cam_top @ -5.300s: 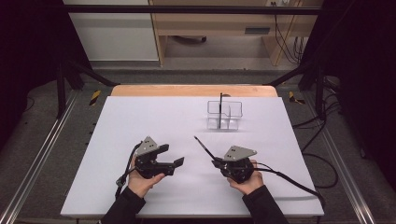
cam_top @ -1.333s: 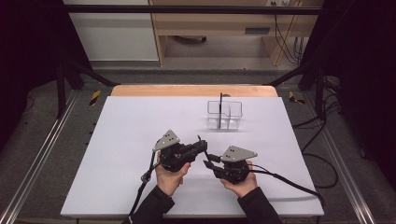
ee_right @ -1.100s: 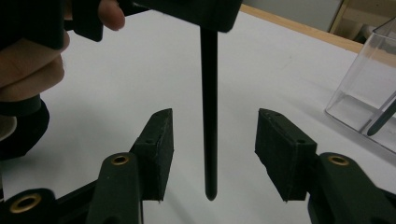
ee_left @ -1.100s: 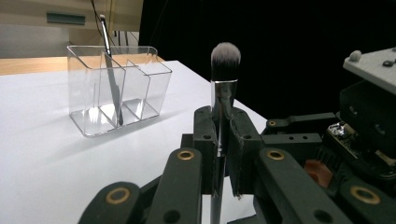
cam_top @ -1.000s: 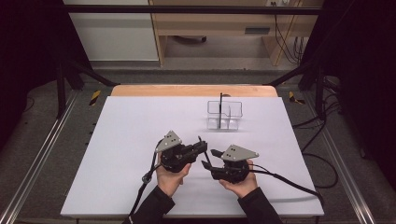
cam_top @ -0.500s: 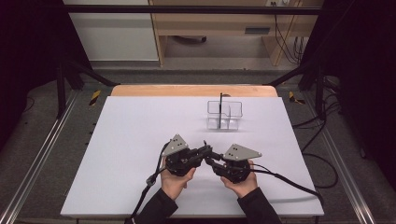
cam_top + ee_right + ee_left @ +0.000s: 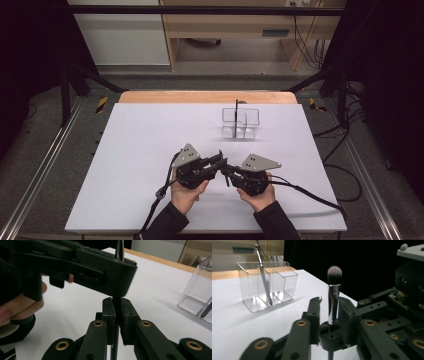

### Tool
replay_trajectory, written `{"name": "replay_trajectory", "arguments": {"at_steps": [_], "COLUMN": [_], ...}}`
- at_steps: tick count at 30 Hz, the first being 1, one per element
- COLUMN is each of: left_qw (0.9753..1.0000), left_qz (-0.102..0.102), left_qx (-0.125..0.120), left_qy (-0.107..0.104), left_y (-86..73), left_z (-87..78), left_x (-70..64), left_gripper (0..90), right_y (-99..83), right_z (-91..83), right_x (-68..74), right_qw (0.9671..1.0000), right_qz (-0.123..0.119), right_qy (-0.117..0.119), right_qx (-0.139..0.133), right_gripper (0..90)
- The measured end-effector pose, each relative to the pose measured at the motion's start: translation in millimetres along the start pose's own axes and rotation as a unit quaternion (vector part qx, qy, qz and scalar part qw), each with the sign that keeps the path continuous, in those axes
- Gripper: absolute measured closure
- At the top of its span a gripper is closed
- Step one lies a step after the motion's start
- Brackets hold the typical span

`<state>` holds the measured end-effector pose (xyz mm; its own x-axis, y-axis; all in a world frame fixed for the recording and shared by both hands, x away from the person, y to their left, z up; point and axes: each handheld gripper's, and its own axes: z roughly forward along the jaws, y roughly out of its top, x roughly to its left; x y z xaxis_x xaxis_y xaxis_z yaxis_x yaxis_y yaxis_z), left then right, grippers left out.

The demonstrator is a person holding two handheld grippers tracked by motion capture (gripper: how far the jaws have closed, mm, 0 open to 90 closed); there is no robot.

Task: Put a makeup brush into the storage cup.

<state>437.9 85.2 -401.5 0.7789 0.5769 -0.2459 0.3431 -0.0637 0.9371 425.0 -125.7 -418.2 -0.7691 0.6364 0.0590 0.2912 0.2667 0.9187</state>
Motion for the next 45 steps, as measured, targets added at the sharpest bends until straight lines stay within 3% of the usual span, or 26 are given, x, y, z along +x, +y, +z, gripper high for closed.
{"name": "replay_trajectory", "arguments": {"at_steps": [13,23,40,45], "left_qw": [0.9992,0.9983,0.9942,0.9926], "left_qz": [0.029,0.038,0.047,0.040], "left_qx": [0.015,0.029,0.048,0.057], "left_qy": [0.021,0.034,0.084,0.100], "left_y": [11.4,9.3,-8.4,-15.5], "left_z": [-22.3,-44.5,-78.8,-85.0], "left_x": [12.0,24.5,46.7,53.8], "left_gripper": [41.0,31.0,16.2,13.0], "right_y": [-0.2,-0.2,-0.6,0.0], "right_z": [0.3,-1.2,-3.5,-4.0], "right_x": [-3.4,-5.9,-10.4,-11.9], "right_qw": [0.9999,0.9998,0.9995,0.9994], "right_qz": [0.007,0.012,0.019,0.020], "right_qy": [-0.013,-0.018,-0.025,-0.027], "right_qx": [0.005,0.003,0.002,0.001], "right_gripper": [84.0,84.0,84.0,84.0]}}
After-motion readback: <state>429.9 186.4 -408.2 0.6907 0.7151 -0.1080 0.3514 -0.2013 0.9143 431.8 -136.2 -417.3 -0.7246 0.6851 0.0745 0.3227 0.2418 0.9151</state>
